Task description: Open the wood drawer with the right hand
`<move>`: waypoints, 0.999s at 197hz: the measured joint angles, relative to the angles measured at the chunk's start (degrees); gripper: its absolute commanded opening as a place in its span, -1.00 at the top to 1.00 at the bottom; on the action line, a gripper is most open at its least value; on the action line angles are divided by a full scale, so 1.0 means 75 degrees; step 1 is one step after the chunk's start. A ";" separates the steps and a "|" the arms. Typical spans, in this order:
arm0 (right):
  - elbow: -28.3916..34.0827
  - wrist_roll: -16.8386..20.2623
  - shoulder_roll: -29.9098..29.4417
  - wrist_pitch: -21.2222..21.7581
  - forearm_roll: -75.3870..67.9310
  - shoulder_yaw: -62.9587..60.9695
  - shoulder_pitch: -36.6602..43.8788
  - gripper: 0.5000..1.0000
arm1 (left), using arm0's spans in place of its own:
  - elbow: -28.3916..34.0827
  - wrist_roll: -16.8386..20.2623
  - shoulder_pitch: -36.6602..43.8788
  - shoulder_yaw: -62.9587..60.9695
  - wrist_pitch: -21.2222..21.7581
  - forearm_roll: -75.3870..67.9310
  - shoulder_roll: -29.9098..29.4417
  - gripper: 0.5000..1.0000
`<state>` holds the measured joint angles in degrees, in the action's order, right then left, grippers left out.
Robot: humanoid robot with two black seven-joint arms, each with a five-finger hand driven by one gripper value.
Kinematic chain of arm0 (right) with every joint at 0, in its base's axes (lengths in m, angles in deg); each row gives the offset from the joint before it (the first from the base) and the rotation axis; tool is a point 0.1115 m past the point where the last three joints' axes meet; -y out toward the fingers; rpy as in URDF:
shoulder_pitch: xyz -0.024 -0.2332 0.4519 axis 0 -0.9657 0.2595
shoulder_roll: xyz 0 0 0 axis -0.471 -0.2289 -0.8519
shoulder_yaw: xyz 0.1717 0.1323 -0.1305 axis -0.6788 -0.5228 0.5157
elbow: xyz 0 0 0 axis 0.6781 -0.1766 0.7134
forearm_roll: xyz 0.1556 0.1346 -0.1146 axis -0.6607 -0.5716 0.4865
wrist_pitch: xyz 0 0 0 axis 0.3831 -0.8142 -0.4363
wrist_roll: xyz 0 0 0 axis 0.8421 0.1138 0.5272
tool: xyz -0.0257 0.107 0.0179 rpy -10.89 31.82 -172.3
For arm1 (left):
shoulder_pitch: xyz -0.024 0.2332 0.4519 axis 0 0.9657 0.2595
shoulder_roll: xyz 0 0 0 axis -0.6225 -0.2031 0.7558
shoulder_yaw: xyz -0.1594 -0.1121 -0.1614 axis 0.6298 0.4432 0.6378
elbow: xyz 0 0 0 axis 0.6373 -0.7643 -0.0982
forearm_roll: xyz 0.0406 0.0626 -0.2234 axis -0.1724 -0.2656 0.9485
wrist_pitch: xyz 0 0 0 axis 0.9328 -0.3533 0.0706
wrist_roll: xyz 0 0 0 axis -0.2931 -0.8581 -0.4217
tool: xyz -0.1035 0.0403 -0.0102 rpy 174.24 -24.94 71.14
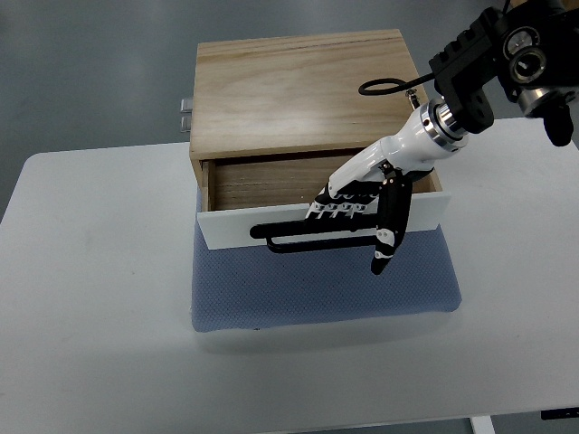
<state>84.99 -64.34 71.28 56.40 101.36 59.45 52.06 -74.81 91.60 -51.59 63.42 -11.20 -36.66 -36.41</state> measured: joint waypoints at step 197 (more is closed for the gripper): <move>-0.3655 -0.0057 0.1769 -0.1199 -0.1981 -0.5315 -0.3385 -0.77 | 0.0003 0.0000 0.0000 0.0000 0.0000 0.0001 0.0000 -1.00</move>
<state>57.57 -64.77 84.55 47.41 86.50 19.59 26.67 -74.79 91.60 -51.59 63.42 -11.19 -36.66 -36.41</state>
